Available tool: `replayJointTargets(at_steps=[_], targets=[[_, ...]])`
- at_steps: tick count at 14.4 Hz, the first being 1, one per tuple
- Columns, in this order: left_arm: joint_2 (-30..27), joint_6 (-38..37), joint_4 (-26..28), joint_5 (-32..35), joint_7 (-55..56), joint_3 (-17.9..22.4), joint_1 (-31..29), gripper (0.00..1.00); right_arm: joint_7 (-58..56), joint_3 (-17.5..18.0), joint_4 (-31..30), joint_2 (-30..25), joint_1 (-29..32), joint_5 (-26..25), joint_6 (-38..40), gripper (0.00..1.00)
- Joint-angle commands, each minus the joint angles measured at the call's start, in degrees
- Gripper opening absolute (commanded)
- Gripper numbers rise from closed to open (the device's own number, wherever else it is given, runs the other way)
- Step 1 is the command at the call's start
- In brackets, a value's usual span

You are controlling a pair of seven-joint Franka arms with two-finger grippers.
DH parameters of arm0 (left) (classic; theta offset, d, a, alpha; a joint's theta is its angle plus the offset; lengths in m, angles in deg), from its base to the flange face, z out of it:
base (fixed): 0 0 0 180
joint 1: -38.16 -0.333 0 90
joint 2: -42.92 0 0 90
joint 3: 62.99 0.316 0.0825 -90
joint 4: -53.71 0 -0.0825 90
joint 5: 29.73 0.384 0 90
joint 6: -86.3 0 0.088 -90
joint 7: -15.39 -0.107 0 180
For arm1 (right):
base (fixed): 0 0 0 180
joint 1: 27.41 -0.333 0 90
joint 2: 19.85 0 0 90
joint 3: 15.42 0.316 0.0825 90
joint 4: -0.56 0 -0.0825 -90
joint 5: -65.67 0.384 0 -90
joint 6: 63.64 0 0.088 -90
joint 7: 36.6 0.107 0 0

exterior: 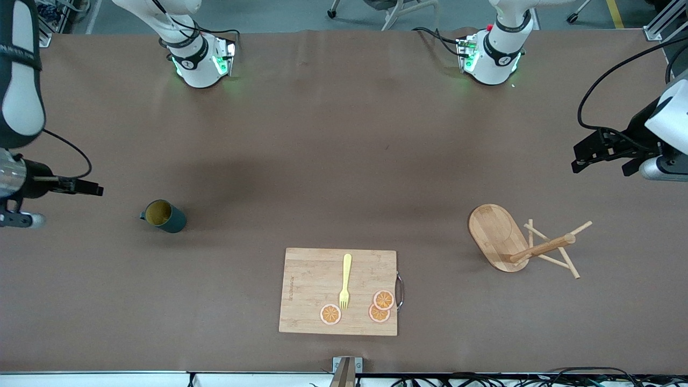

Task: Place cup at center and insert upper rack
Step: 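Reach the right gripper down to the teal mug and grasp it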

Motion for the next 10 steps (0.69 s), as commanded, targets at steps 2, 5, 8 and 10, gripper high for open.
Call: replayJointTargets(at_steps=[2, 5, 8, 10], targets=[[0.5, 0.1, -1.1, -0.6, 0.1, -0.3, -0.6, 1.00, -0.1, 0.8, -2.9, 1.1, -3.7, -1.0, -2.7, 1.00], [0.5, 0.1, -1.1, -0.6, 0.0, -0.4, -0.3, 1.00, 0.0, 0.8, -11.0, 1.3, -6.6, -1.1, -13.0, 1.00], [0.5, 0.1, -1.1, -0.7, 0.1, -0.4, -0.3, 1.00, 1.4, 0.8, -14.7, 2.4, -9.2, -1.0, -17.4, 1.00], [0.5, 0.1, -1.1, -0.7, 0.0, -0.4, -0.6, 1.00, 3.1, 0.8, -14.6, 4.6, -10.6, -1.0, -19.1, 1.00]])
